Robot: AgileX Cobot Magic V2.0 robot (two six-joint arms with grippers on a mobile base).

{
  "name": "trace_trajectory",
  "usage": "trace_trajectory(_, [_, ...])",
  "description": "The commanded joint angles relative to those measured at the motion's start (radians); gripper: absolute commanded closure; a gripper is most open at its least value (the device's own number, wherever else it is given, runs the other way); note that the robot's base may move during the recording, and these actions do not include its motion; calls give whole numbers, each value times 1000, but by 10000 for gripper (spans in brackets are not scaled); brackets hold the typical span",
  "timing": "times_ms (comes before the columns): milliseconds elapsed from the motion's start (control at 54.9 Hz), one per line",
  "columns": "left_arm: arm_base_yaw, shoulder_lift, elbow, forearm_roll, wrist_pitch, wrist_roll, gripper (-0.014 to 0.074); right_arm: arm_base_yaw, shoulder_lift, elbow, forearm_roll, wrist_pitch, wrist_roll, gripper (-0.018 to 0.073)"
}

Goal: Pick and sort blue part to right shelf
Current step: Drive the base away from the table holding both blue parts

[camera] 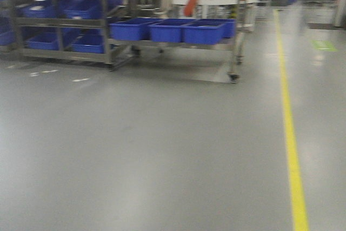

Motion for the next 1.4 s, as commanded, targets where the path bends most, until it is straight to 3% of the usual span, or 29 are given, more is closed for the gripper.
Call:
trace_trajectory(0, [0,18,-29,4,-93,2,261,0,-7,-34,-13,-92,-11,259])
trace_trajectory(1384, [0,18,-29,4,-93,2,261,-2,-7,-34,-13,-92,-11,259])
